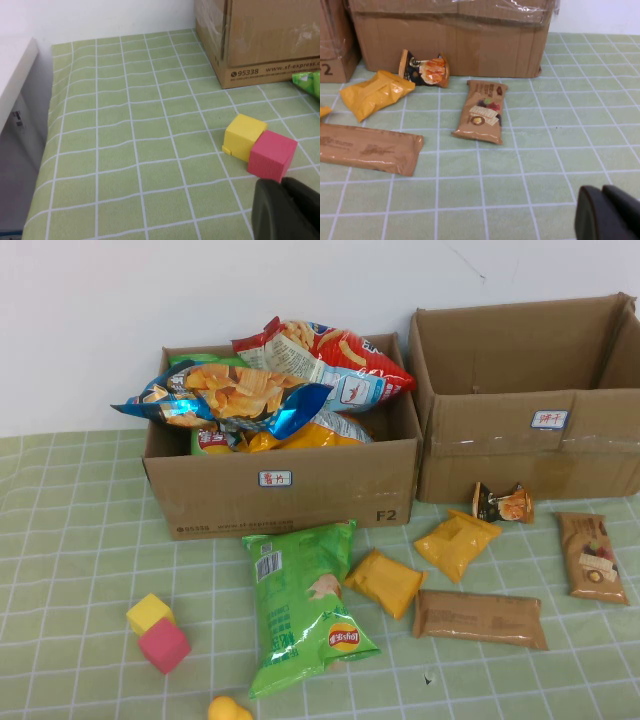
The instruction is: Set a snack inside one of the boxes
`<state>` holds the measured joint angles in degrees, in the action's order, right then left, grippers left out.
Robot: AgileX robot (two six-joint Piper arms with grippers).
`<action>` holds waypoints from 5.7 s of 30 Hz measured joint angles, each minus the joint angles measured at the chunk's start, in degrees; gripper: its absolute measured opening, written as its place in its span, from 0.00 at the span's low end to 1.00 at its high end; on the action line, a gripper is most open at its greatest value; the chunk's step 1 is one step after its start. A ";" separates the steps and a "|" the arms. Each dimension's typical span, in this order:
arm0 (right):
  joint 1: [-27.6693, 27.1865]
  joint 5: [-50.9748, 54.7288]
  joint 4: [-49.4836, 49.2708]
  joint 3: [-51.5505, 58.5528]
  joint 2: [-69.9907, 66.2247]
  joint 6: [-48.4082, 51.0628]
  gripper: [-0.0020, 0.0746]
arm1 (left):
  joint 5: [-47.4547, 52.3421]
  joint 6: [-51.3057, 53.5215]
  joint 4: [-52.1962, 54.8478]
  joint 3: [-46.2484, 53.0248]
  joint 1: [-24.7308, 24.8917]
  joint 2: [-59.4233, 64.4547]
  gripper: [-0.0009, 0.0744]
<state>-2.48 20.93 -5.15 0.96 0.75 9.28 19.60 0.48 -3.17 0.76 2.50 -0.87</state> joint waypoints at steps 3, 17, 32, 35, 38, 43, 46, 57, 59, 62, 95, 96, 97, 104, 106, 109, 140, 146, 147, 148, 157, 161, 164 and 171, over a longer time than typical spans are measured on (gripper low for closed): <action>0.00 0.00 0.00 0.00 0.00 0.00 0.02 | 0.00 0.00 0.00 0.00 0.00 0.00 0.01; 0.00 0.00 0.00 0.00 0.00 0.00 0.02 | 0.00 0.00 0.00 0.00 0.00 0.00 0.01; 0.00 -2.25 -1.30 0.37 0.00 0.00 0.02 | 0.00 0.23 0.00 0.00 0.00 0.00 0.01; 0.00 -5.55 -1.40 0.61 0.00 0.00 0.02 | 0.00 0.33 0.00 0.00 0.00 0.00 0.01; 0.00 -10.38 -1.42 0.61 0.00 0.00 0.02 | -0.85 0.33 0.00 0.00 0.00 0.00 0.01; 0.00 -24.09 -1.52 0.68 0.00 0.00 0.02 | -10.64 0.33 0.00 0.44 0.00 0.00 0.01; 0.00 -35.70 -1.52 0.68 0.00 -1.86 0.02 | -22.11 0.46 0.00 0.44 0.00 0.00 0.01; 0.00 -54.80 -2.12 0.68 0.03 -16.62 0.02 | -59.19 -1.42 -0.04 0.44 0.00 0.00 0.01; 0.00 -56.15 -2.22 0.68 0.03 -17.15 0.02 | -63.48 -1.97 -0.04 0.44 0.00 0.00 0.01; 0.00 -54.60 -2.60 -1.24 0.03 -17.28 0.02 | -62.93 -4.11 -0.26 -0.05 0.00 0.00 0.01; 0.43 1.37 -3.88 -35.57 -67.49 -8.15 0.02 | 7.60 -3.09 -3.64 -22.36 0.00 36.94 0.01; 1.04 0.89 -3.92 -36.04 -69.20 -7.42 0.02 | 7.86 -2.90 -5.09 -22.36 0.00 37.91 0.01; 1.89 0.31 -3.92 -36.53 -70.81 -6.49 0.03 | 8.11 -2.09 -6.97 -22.36 0.00 38.82 0.01; 6.65 1.17 -2.57 -44.93 -82.83 -4.49 0.30 | 18.89 10.12 -17.87 -25.22 0.00 41.77 0.01; 7.19 2.45 -1.46 -49.05 -87.28 -4.68 0.50 | 23.37 13.02 -18.26 -27.22 0.00 41.77 0.01; 7.55 2.93 -0.30 -54.63 -93.51 -4.81 0.74 | 25.10 15.90 -18.48 -28.35 0.00 41.66 0.01; 8.56 4.72 5.15 -72.80 -120.57 -9.28 0.71 | 16.93 18.20 -16.97 -24.34 0.00 41.66 0.01; 8.56 11.88 6.03 -75.59 -121.06 -9.28 0.63 | 16.93 18.60 -17.68 -24.34 0.00 41.66 0.01; 8.56 14.29 6.06 -76.67 -121.17 -9.28 0.63 | 16.93 18.63 -17.68 -24.34 0.00 41.66 0.01; 8.56 16.56 6.17 -77.71 -121.17 -9.28 0.63 | 16.93 18.73 -17.68 -24.34 0.00 41.66 0.01; 8.56 32.87 6.38 -87.88 -121.27 -9.59 0.63 | 16.93 19.00 -17.87 -24.32 0.00 41.66 0.01; 8.60 39.15 6.14 -92.36 -121.27 -9.59 0.63 | 16.93 19.00 -18.49 -24.32 0.00 41.66 0.01; 8.70 43.28 6.14 -95.01 -121.27 -9.96 0.63 | 16.93 19.00 -18.98 -24.32 0.00 41.66 0.01; 8.72 48.51 6.05 -100.67 -121.27 -11.16 0.63 | 17.03 19.00 -19.95 -24.32 0.00 41.66 0.01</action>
<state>6.25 69.44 0.90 -99.71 -120.52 -1.88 36.63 19.49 -23.12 -23.56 2.50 40.79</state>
